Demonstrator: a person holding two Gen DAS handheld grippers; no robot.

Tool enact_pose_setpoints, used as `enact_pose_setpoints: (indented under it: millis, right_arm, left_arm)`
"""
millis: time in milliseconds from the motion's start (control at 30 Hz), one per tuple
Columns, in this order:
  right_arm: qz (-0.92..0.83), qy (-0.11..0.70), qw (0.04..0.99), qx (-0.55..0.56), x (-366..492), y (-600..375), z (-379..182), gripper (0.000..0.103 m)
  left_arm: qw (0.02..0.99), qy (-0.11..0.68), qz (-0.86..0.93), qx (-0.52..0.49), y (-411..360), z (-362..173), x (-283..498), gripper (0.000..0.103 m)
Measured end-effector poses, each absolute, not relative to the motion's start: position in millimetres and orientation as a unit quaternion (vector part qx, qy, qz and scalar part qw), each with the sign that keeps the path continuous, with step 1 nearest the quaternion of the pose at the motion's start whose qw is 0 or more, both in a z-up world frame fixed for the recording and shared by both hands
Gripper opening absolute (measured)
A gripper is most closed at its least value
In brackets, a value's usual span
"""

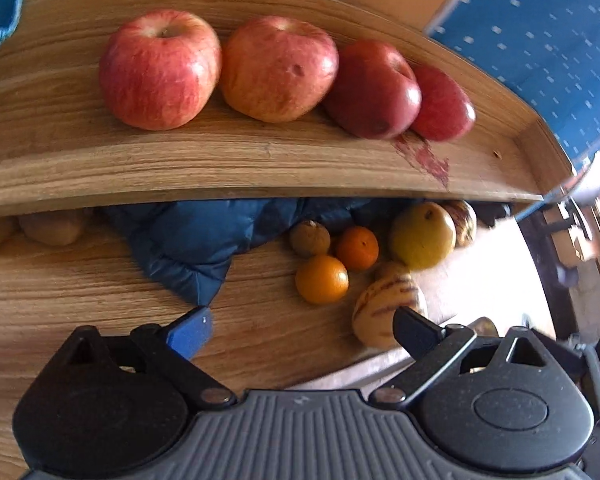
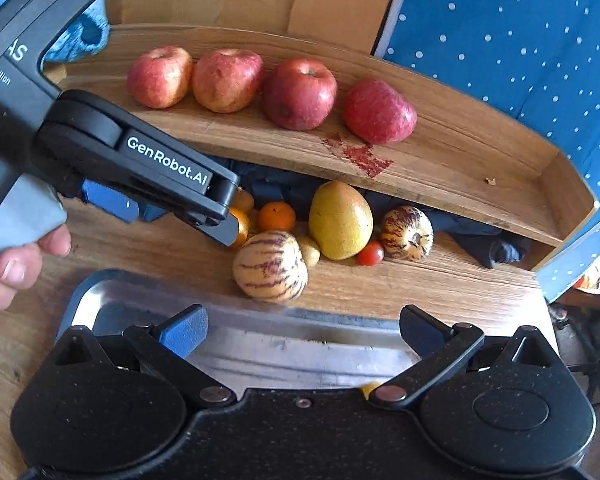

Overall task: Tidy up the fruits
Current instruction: 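Grasp a small orange with the left tool while the right tool grasps a striped pepino melon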

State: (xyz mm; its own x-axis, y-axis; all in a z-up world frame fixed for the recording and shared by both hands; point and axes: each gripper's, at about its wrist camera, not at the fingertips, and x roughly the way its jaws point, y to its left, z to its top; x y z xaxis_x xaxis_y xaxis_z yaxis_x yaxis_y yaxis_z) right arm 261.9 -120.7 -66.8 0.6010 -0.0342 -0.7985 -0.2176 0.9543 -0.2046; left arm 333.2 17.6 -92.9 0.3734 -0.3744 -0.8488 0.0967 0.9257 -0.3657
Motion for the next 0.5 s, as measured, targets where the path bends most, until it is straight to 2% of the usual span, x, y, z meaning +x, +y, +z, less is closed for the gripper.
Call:
enact_pose_setpoints:
  millis: [267,500]
  right_arm:
    - [0.086,0.448,0.884,-0.104,288,-126,-83,0.091]
    - [0.111,0.461,0.876,-0.094,307,-123,-97,0.08]
  left_arm:
    - [0.813,0.549,-0.122,-0.151,12,-98,351,0.077]
    - [0.802,0.566,-0.118,-0.149,8,-106,359,0.065]
